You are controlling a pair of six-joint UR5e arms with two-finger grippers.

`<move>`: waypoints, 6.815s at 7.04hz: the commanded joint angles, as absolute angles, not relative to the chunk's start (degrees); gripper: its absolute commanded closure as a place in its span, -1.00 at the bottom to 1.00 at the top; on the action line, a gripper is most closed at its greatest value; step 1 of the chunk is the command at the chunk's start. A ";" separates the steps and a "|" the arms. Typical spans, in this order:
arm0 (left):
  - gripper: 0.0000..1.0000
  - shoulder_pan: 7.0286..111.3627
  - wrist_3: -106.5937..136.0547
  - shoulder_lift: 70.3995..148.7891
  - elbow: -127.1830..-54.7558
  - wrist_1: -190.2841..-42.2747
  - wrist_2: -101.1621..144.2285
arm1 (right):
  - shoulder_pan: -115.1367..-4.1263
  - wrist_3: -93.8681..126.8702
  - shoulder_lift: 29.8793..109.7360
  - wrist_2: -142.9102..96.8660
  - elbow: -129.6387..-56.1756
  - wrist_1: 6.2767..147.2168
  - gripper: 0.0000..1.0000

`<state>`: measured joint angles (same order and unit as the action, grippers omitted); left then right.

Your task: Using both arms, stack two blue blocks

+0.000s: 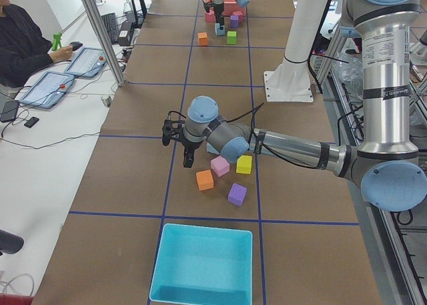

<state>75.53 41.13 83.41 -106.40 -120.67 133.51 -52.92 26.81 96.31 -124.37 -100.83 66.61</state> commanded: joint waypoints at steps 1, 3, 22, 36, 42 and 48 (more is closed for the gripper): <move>-0.96 75.50 41.22 83.41 -106.44 -120.67 133.51 | -52.82 28.03 96.06 -123.66 -99.33 64.44 -1.00; -0.96 75.50 41.22 83.41 -106.44 -120.67 133.51 | -52.39 29.00 96.06 -123.66 -97.65 61.79 -0.58; -0.93 42.27 50.58 91.94 -106.52 -118.49 111.27 | -43.52 53.68 60.66 -125.18 -107.93 99.76 -0.33; -0.93 42.89 38.50 92.64 -106.36 -107.40 114.08 | -31.64 65.56 48.54 -115.58 -96.62 99.14 -0.34; -0.93 42.80 38.58 92.72 -106.00 -107.40 114.08 | -30.67 70.04 42.10 -113.73 -81.92 87.46 -0.35; -0.93 42.80 38.50 92.81 -106.00 -107.40 114.17 | -29.36 72.06 39.29 -111.53 -77.96 85.87 -0.75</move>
<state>42.81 38.50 92.81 -105.97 -107.40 114.17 -29.56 71.36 39.37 -111.81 -78.05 86.27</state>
